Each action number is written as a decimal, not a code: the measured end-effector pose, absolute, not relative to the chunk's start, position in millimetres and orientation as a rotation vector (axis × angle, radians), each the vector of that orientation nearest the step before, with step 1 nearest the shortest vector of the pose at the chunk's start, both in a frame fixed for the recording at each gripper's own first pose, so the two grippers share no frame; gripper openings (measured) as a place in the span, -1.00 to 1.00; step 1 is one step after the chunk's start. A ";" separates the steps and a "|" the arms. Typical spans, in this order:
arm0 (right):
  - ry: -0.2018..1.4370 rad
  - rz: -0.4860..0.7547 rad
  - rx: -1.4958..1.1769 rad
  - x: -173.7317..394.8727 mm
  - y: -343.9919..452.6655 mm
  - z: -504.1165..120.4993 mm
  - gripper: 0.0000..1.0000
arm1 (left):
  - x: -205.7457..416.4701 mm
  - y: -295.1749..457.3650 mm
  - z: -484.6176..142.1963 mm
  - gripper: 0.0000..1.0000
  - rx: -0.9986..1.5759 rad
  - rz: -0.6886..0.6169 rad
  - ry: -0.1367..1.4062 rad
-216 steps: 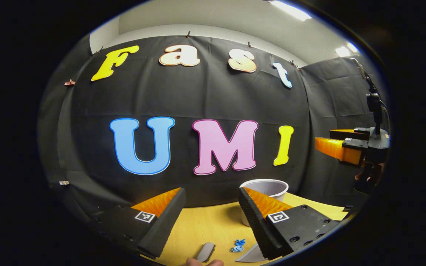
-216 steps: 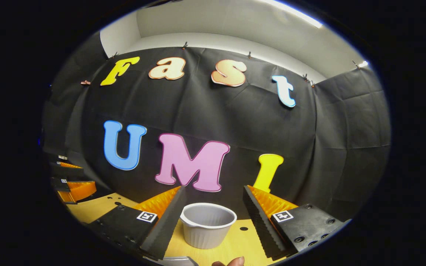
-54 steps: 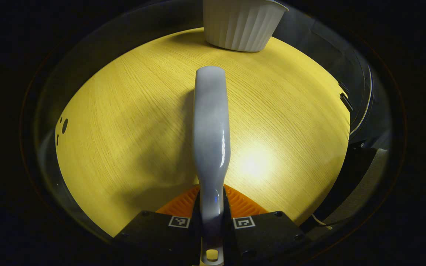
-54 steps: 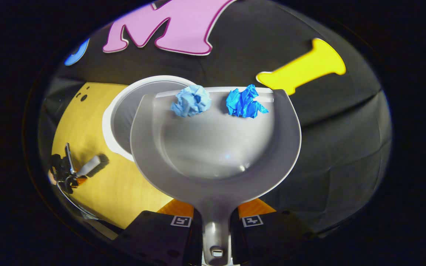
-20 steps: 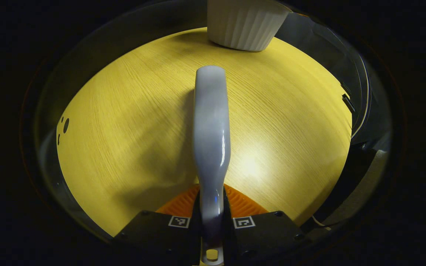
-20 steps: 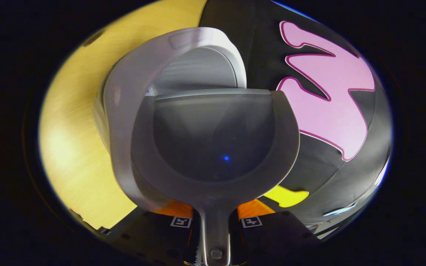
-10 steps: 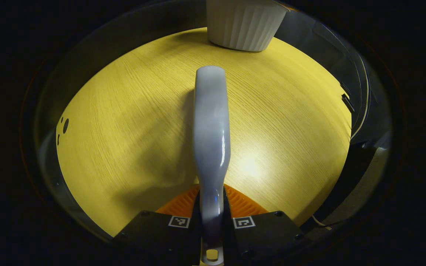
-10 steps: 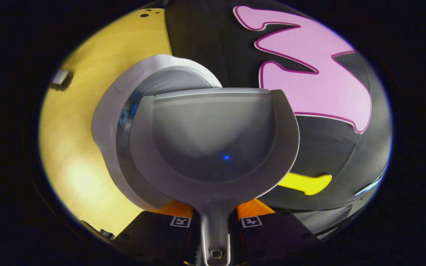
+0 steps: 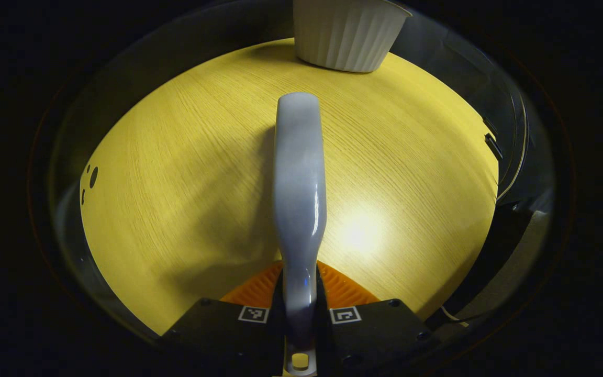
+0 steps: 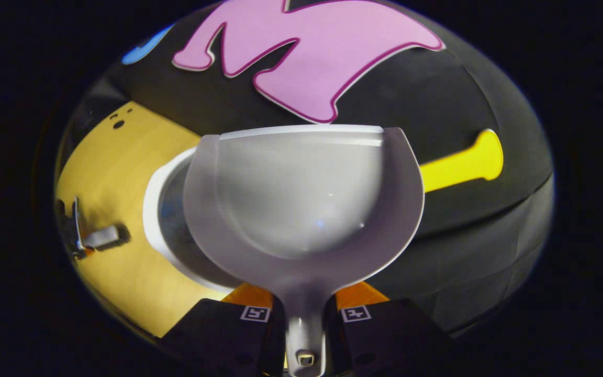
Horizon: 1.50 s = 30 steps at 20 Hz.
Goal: Pick up the small broom and dustpan from the desktop, sweep the trash into the dustpan with the broom, and then empty the trash into the garbage bin.
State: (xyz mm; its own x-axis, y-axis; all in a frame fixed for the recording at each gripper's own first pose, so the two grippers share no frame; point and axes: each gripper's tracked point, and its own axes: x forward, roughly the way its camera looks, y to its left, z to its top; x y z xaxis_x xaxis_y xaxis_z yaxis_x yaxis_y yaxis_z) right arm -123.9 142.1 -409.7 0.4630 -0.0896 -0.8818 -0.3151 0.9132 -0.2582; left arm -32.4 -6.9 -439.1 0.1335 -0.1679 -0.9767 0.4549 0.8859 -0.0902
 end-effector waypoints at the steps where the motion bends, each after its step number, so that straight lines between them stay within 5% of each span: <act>1: 1.087 0.143 -0.353 -121.3 145.8 -410.7 -0.32 | -32.6 -7.0 -439.1 -0.43 0.251 -0.457 1.367; 6: 1.074 0.197 0.048 -122.0 165.0 -409.2 -0.32 | -32.5 -7.0 -439.6 -0.43 0.248 -0.450 1.369; 12: 1.096 0.317 0.193 -133.8 184.8 -425.6 -0.32 | -32.3 -6.7 -439.5 -0.43 0.258 -0.450 1.376; 20: 1.228 0.450 0.103 -175.0 171.7 -460.7 -0.32 | -31.9 -7.0 -439.7 -0.43 0.257 -0.432 1.384; 30: 1.467 0.469 0.027 -255.2 199.2 -615.7 -0.31 | -33.0 -6.0 -437.8 -0.43 0.264 -0.416 1.405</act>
State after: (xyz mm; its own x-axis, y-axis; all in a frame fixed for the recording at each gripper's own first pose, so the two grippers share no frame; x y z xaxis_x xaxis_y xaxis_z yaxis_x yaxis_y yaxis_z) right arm -255.2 199.2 -615.7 0.0309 0.3206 -0.9467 -0.2884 0.9097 0.2987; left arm -33.0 -6.0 -437.8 0.1108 -0.1248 -0.9860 0.4317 0.8997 -0.0653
